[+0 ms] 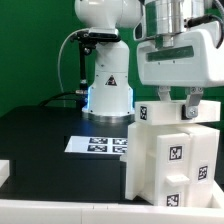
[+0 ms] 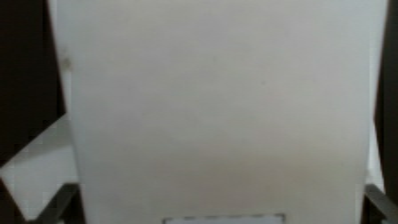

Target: Assemble cabinet

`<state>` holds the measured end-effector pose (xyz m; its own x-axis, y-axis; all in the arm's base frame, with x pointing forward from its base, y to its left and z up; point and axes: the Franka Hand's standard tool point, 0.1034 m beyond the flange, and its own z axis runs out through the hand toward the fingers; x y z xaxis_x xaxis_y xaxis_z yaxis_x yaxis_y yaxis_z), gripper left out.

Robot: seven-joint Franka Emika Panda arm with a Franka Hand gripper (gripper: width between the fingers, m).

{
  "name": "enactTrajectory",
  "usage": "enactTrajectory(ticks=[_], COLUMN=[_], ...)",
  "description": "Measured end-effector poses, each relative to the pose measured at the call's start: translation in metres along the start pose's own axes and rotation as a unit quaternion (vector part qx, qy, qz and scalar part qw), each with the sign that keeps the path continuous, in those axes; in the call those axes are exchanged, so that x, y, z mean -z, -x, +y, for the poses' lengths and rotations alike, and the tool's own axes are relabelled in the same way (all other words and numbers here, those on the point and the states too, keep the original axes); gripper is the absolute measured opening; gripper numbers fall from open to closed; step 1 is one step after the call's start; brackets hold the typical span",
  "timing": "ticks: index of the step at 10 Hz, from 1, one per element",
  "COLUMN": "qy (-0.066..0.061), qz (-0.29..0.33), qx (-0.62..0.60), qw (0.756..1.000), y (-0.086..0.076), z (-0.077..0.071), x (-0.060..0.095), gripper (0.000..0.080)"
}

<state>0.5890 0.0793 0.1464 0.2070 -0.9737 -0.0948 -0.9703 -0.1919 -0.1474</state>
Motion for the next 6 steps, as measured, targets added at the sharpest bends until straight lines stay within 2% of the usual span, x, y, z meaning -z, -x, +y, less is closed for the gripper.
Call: enactTrajectory(ticks=[2, 5, 6], qy=[-0.006, -0.007, -0.01], qz=[-0.019, -0.035, -0.036], qx=[-0.128, -0.312, -0.336], qw=[0.992, 0.949, 0.941], y=[0.003, 0.015, 0.015], z=[-0.001, -0.008, -0.009], x=[-0.001, -0.004, -0.004], gripper=[0.0538, 0.0538, 0.0538])
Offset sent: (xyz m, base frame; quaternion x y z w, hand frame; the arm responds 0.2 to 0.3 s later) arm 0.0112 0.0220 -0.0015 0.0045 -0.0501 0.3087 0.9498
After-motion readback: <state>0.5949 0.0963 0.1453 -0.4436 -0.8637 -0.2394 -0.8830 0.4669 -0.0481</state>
